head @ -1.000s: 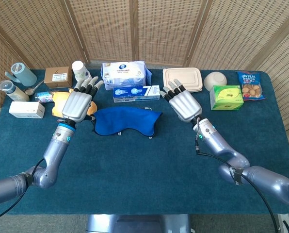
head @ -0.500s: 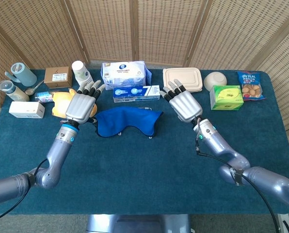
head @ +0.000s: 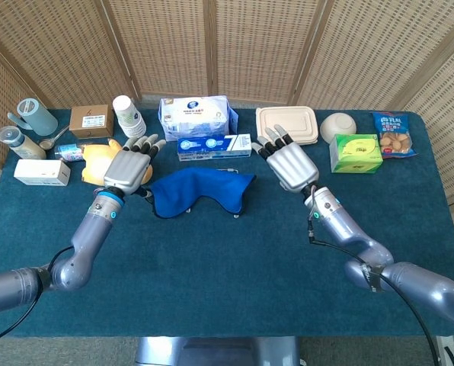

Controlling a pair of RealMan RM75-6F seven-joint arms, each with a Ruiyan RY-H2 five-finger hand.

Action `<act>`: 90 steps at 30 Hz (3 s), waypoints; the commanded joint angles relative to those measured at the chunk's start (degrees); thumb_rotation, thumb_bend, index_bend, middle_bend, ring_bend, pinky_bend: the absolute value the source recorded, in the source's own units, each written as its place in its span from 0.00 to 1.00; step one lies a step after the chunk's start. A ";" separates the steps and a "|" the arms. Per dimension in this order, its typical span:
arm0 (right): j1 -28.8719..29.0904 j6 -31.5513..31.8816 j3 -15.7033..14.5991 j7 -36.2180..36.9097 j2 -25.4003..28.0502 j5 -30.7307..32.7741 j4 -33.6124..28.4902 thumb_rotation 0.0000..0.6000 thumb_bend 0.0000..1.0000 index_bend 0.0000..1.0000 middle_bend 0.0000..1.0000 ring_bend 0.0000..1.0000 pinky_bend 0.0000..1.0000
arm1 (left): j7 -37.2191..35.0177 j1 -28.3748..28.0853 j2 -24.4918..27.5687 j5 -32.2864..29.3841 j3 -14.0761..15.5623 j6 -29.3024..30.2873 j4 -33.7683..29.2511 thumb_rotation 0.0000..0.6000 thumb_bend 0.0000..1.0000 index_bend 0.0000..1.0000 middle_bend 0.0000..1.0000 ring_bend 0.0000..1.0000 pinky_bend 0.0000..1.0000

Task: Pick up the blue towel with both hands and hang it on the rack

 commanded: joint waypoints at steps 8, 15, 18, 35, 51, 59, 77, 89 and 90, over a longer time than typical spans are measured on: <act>-0.29 0.26 -0.05 0.51 0.20 -0.31 0.27 1.00 0.03 0.12 0.14 0.00 0.00 | -9.44 -0.45 2.80 -2.01 -1.55 -4.20 -2.33 1.00 0.06 0.00 0.00 0.00 0.00; -0.41 0.42 -0.01 0.81 0.12 -0.49 0.54 1.00 0.03 0.12 0.14 0.00 0.00 | -17.73 0.02 4.71 -2.95 -2.40 -9.68 -2.97 1.00 0.05 0.00 0.00 0.00 0.00; -0.42 0.46 0.00 0.92 0.08 -0.59 0.57 1.00 0.03 0.12 0.14 0.00 0.00 | -20.06 -0.17 5.94 -3.07 -2.28 -12.32 -2.99 1.00 0.05 0.00 0.00 0.00 0.00; -0.52 0.61 0.15 0.18 0.20 -0.47 -0.54 1.00 0.03 0.12 0.14 0.00 0.00 | -15.98 -1.79 10.80 3.64 6.07 -8.32 -5.46 1.00 0.05 0.00 0.00 0.00 0.00; -2.77 3.90 0.60 0.22 1.95 0.02 -4.61 1.00 0.03 0.13 0.14 0.00 0.00 | -20.69 8.07 12.05 15.86 6.58 11.14 -10.66 1.00 0.05 0.00 0.00 0.00 0.00; -6.64 8.92 0.99 2.87 4.45 0.06 -8.25 1.00 0.09 0.14 0.13 0.00 0.00 | -23.95 16.09 15.27 24.61 8.86 21.23 -16.49 1.00 0.05 0.00 0.00 0.00 0.00; -24.12 24.71 -4.93 6.83 10.52 -1.00 -18.63 1.00 0.14 0.27 0.20 0.07 0.10 | -27.73 40.13 18.60 42.16 20.89 43.00 -22.25 1.00 0.06 0.16 0.04 0.00 0.02; -32.96 30.56 -7.34 4.53 12.97 0.59 -22.95 1.00 0.16 0.30 0.21 0.07 0.11 | -23.00 50.98 13.41 44.20 22.93 51.32 -16.66 1.00 0.06 0.23 0.14 0.03 0.03; -34.12 31.37 -7.74 4.12 13.13 0.92 -23.34 1.00 0.16 0.30 0.20 0.07 0.11 | -22.43 52.07 12.87 43.98 23.19 51.84 -15.67 1.00 0.06 0.23 0.14 0.03 0.02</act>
